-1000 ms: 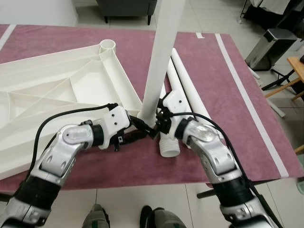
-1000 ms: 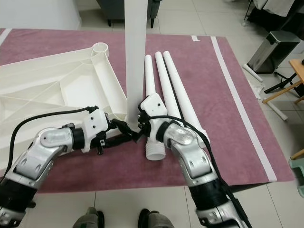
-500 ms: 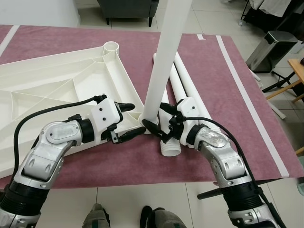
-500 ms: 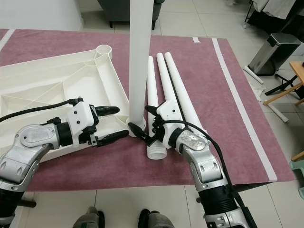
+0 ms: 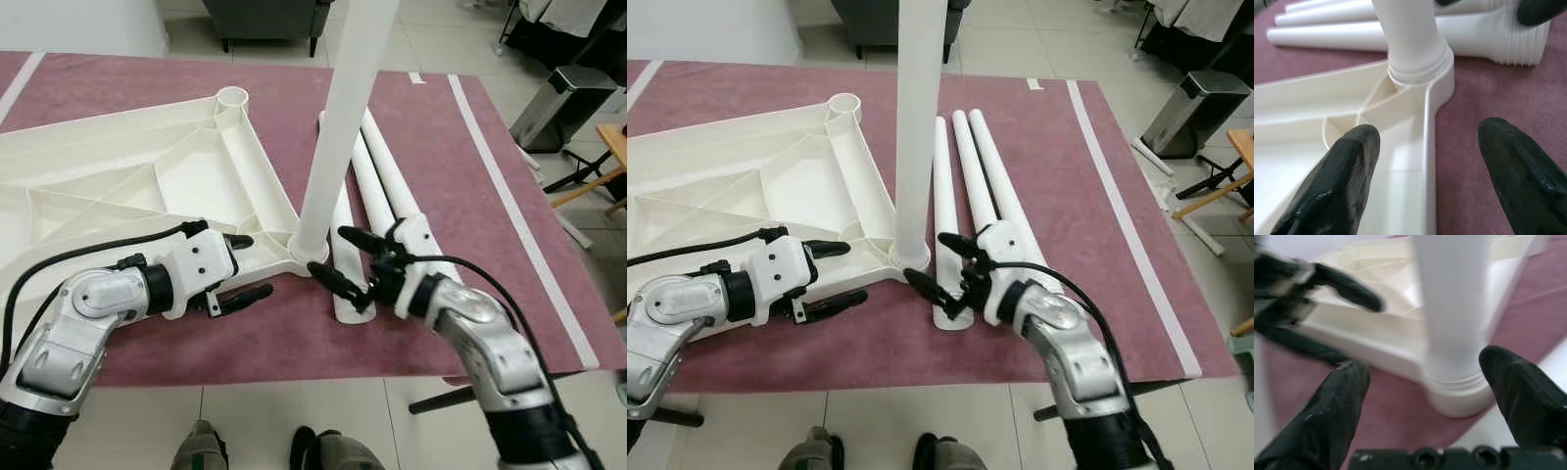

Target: Building children table

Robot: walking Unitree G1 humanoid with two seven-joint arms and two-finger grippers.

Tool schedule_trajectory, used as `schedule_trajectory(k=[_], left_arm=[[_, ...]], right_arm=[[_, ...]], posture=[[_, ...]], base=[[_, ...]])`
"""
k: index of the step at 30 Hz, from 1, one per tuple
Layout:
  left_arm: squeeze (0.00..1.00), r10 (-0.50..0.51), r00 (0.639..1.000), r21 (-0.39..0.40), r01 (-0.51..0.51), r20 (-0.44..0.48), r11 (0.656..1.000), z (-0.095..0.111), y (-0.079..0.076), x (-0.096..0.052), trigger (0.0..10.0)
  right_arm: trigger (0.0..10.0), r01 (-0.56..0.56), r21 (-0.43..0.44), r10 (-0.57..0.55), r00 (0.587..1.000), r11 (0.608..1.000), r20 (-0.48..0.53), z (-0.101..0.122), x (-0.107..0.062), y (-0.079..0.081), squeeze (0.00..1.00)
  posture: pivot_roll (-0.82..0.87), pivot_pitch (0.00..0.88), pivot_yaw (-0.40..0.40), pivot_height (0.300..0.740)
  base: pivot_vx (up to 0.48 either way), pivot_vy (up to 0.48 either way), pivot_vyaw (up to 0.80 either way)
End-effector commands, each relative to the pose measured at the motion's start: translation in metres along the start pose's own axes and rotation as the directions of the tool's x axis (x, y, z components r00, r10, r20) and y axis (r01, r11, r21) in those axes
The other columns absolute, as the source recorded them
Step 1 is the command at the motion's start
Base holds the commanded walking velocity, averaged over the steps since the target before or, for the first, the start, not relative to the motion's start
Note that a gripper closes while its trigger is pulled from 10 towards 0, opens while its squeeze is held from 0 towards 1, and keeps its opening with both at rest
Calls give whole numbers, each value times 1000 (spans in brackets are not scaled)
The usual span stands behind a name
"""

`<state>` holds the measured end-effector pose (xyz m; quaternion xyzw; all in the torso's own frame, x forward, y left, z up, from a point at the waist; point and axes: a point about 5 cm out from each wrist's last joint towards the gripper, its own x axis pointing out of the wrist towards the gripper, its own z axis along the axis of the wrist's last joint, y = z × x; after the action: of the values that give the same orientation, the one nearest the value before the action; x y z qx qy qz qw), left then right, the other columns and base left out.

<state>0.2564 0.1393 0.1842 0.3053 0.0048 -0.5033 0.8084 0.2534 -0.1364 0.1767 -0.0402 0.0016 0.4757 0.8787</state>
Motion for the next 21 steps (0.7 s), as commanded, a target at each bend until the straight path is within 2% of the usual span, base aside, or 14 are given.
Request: schedule_trajectory(k=[1,3,5,8,9,11,12,13,16,17,18,20,21], left_arm=[[0,112,993,-12,-113,-21,994,-2,2,2,10000],[0,126,992,-19,-127,-26,992,-3,1,2,10000],[0,146,988,-31,-147,-44,989,-6,-1,0,10000],[0,149,988,-34,-150,-48,988,-6,-2,-2,10000],[0,145,988,-35,-147,-55,989,-7,-3,-4,7137],[0,131,989,-34,-134,-68,990,-9,-5,-7,6863],[0,106,990,-32,-109,-88,994,-12,-7,-9,4706],[0,75,991,-28,-78,-114,997,-16,-10,-11,7961],[0,54,990,-26,-58,-130,998,-19,-12,-12,7961],[0,45,988,-36,-51,-151,998,-24,-13,-13,8706],[0,50,984,-47,-58,-170,997,-30,-12,-14,8235],[0,50,984,-47,-58,-170,997,-30,-12,-14,8235],[0,61,978,-70,-77,-201,995,-40,-8,-15,6392]], right_arm=[[10000,-49,24,49,999,999,7,2,-6,6,0],[10000,-59,30,59,998,998,-7,-1,-12,10,0],[10000,-23,60,24,999,998,-30,-9,-22,15,0],[10000,-6,68,9,999,998,-44,-13,-25,18,0],[10000,9,64,-4,997,998,-79,-19,-27,22,0],[10000,13,58,-6,993,998,-117,-28,-28,26,0],[10000,12,47,-5,988,999,-155,-35,-28,28,0],[10000,6,37,0,984,999,-177,-39,-26,30,0],[10000,2,33,4,983,999,-186,-41,-25,30,0],[10000,-1,31,7,984,1000,-176,-39,-21,30,0],[10000,-7,30,12,987,1000,-161,-37,-17,30,0],[10000,-7,30,12,987,1000,-161,-37,-17,30,0],[10000,-25,28,29,989,999,-142,-34,-12,31,0]], posture=[[133,113,-47,740],[132,110,-48,740],[124,100,-52,740],[124,100,-52,740],[116,95,-46,740],[114,93,-43,740],[113,91,-41,740],[113,87,-39,740],[113,87,-39,740],[115,84,-38,740],[118,81,-40,740],[118,81,-40,740],[124,83,-42,740]], base=[[0,0,0],[0,0,0],[0,0,0],[0,0,0],[0,0,0],[0,0,0],[0,0,0],[0,0,0],[0,0,0],[0,0,0],[0,0,0],[0,0,0],[0,0,0]])
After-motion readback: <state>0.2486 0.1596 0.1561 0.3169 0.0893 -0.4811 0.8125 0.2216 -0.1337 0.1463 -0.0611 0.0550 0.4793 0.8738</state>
